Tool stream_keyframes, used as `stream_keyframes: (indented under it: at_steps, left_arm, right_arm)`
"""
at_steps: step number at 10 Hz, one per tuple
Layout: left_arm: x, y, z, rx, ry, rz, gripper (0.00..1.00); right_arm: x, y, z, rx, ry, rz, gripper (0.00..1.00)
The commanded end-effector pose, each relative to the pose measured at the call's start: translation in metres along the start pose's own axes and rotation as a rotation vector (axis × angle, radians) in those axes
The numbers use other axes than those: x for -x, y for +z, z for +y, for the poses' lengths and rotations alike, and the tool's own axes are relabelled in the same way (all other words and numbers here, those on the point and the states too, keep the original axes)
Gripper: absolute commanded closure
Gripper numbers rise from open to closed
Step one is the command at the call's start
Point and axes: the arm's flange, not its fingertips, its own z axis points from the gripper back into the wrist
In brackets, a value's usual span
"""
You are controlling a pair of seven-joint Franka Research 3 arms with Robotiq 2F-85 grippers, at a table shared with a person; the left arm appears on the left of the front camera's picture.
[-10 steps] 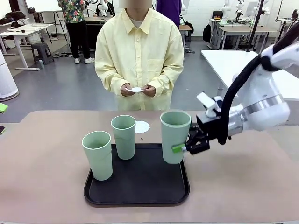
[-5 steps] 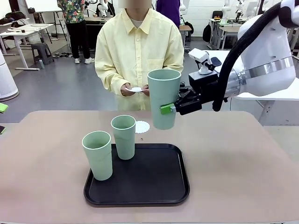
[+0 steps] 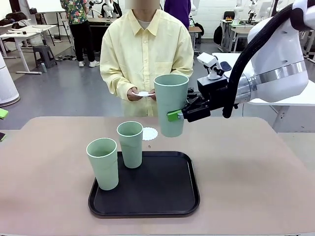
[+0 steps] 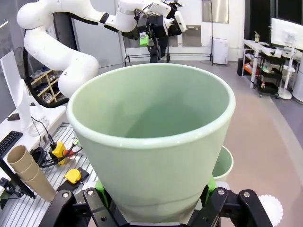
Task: Place coasters on the table and set cups on them.
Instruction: Pick up one Reusable plastic cup and place it on a coaster set by the human.
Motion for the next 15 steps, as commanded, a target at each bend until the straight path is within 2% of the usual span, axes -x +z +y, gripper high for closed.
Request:
stream_keyframes:
  at_steps: [1,3,4,9,13,14,15]
  left_arm:
    - [0.0,0.0,0.001,0.017,-0.02,-0.007,0.0]
    - [0.0,0.0,0.001,0.017,-0.02,-0.007,0.0]
    - [0.0,0.0,0.001,0.017,-0.02,-0.007,0.0]
    - [0.0,0.0,0.001,0.017,-0.02,-0.007,0.0]
    - [0.0,0.0,0.001,0.017,-0.02,-0.007,0.0]
    - [0.0,0.0,0.001,0.017,-0.02,-0.007,0.0]
    - [0.0,0.0,0.001,0.017,-0.02,-0.007,0.0]
  right_arm:
    - [0.001,0.001,-0.001,0.007,-0.001,0.003,0.16]
    - [-0.006,0.018,-0.051,0.032,0.007,-0.015,0.16]
    - [-0.004,0.019,-0.079,-0.003,0.021,0.002,0.16]
    - [0.02,0.015,-0.191,-0.051,-0.021,-0.123,0.16]
    - [0.034,0.011,-0.232,-0.034,-0.004,-0.136,0.16]
    - [0.035,0.011,-0.233,-0.014,0.019,-0.143,0.16]
    - [0.034,0.014,-0.227,0.06,0.019,-0.121,0.16]
